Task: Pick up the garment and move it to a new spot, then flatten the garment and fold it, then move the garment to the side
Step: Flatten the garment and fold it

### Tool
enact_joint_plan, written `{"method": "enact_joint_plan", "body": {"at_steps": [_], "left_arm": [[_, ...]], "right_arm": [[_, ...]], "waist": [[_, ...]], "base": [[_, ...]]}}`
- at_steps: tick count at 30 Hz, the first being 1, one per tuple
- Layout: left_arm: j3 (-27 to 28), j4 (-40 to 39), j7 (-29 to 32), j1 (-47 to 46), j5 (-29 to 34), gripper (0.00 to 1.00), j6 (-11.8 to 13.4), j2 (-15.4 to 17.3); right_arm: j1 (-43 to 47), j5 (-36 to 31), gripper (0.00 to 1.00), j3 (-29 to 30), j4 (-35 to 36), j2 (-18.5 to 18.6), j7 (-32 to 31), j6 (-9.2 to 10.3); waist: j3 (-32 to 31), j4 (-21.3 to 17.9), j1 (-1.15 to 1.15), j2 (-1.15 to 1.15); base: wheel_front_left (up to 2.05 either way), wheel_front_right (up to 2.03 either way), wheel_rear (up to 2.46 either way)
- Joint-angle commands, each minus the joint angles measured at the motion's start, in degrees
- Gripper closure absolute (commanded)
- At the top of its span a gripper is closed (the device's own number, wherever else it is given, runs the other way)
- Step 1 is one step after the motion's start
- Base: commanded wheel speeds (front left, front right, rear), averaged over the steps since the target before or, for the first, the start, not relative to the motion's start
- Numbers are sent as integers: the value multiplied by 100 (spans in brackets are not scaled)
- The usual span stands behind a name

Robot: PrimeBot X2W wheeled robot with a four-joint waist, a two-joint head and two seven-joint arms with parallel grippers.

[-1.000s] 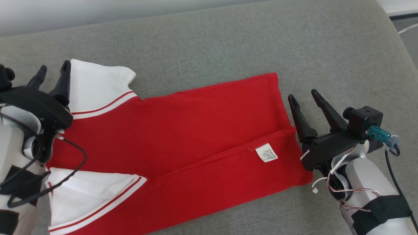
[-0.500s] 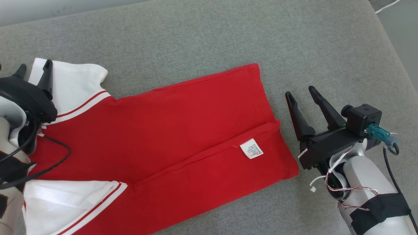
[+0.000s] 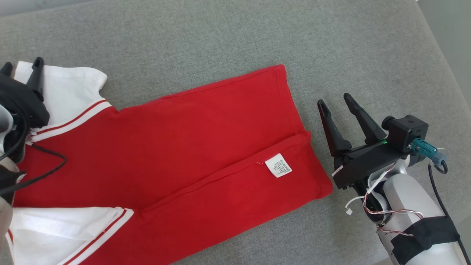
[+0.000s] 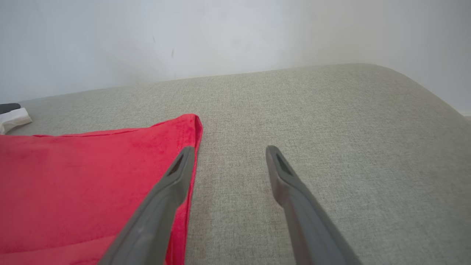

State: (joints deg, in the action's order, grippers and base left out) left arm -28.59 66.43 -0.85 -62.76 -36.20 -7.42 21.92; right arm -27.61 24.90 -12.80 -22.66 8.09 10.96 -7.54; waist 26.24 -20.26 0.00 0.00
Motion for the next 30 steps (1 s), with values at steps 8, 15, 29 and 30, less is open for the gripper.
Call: {"method": "enact_joint_plan", "body": {"at_steps": [8, 15, 29, 30], "left_arm": [[-211, 144, 27, 46, -82, 100, -4, -77], [-331, -96, -70, -47, -299, 100, -4, -8], [-690, -467, -127, -250, -549, 100, -4, 138], [-717, -477, -121, -258, -564, 100, -5, 135]], "right_arm": [[-129, 0, 0, 31, -27, -22, 30, 11], [-578, 115, 0, -210, -324, -130, -406, 12], [-2126, 310, 0, -771, -2383, -462, -745, 11], [-2219, 335, 0, -826, -2532, -482, -753, 11]], "waist": [[-54, 65, 0, 0], [-157, 111, 0, 0], [-56, 254, 0, 0], [-50, 268, 0, 0]], "base": [[0, 0, 0], [0, 0, 0], [0, 0, 0], [0, 0, 0]]}}
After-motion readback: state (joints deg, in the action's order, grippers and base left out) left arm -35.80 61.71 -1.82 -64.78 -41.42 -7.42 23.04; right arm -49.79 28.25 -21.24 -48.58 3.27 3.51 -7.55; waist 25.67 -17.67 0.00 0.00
